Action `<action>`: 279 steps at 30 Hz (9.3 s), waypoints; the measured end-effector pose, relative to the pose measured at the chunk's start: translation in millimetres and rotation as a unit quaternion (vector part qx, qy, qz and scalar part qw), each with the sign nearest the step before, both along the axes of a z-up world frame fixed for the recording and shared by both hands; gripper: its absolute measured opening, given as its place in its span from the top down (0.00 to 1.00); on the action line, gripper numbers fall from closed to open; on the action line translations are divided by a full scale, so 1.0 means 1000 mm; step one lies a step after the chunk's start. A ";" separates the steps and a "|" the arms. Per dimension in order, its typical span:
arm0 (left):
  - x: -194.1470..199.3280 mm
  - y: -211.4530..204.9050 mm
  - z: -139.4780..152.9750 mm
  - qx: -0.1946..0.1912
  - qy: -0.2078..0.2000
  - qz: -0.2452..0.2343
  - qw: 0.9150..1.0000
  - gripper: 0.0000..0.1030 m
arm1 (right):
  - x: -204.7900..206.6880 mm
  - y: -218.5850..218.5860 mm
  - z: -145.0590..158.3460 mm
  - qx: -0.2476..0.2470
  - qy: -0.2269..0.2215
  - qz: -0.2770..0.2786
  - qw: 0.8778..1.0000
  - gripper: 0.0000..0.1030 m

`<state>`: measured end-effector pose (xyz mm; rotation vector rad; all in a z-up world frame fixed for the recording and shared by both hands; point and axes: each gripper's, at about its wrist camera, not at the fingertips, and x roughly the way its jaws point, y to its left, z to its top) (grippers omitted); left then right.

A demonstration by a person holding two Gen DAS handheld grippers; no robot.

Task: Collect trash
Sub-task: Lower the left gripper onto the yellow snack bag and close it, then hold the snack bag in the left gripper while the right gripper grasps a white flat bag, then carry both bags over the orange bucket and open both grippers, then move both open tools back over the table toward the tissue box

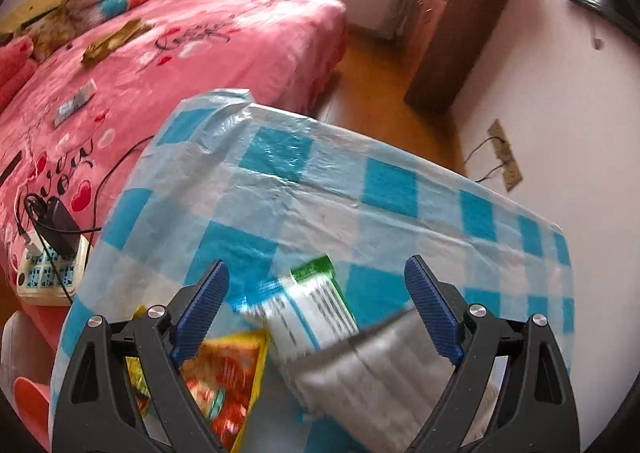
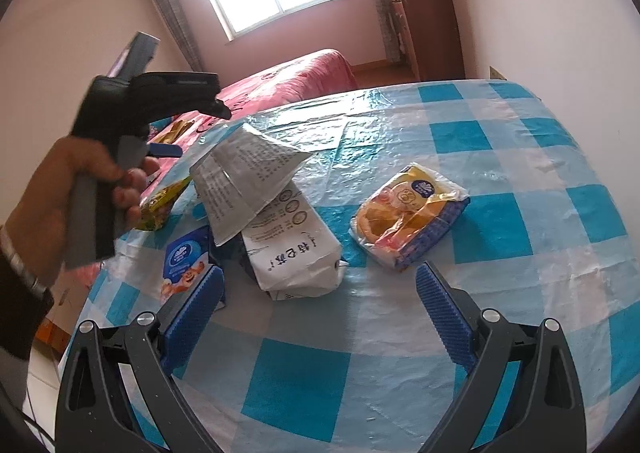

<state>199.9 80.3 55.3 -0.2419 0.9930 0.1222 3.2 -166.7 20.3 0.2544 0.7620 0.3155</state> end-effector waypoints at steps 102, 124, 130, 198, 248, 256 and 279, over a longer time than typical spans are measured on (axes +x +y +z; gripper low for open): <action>-0.123 0.004 -0.030 0.028 -0.030 -0.048 0.998 0.66 | -0.038 -0.044 0.033 0.173 -0.059 0.099 0.978 0.07; -0.176 -0.051 -0.021 -0.070 -0.038 -0.180 0.981 0.66 | -0.037 -0.004 0.022 0.089 -0.037 0.146 0.985 0.07; -0.178 -0.059 -0.018 -0.091 -0.041 -0.201 0.975 0.66 | -0.042 0.008 0.023 0.054 -0.044 0.160 0.985 0.07; -0.298 0.112 -0.013 -0.153 -0.107 -0.102 0.977 0.66 | -0.069 0.067 0.076 0.003 -0.053 0.064 0.997 0.84; -0.434 0.324 -0.083 -0.075 -0.044 0.178 0.980 0.33 | -0.151 0.341 0.037 -0.010 0.022 0.374 0.927 0.17; -0.425 0.293 -0.055 -0.039 -0.069 0.143 0.987 0.25 | -0.155 0.292 0.050 -0.017 -0.053 0.320 0.946 0.11; -0.396 0.202 -0.012 -0.003 -0.094 0.050 0.994 0.23 | -0.151 0.218 0.048 0.015 -0.074 0.255 0.964 0.11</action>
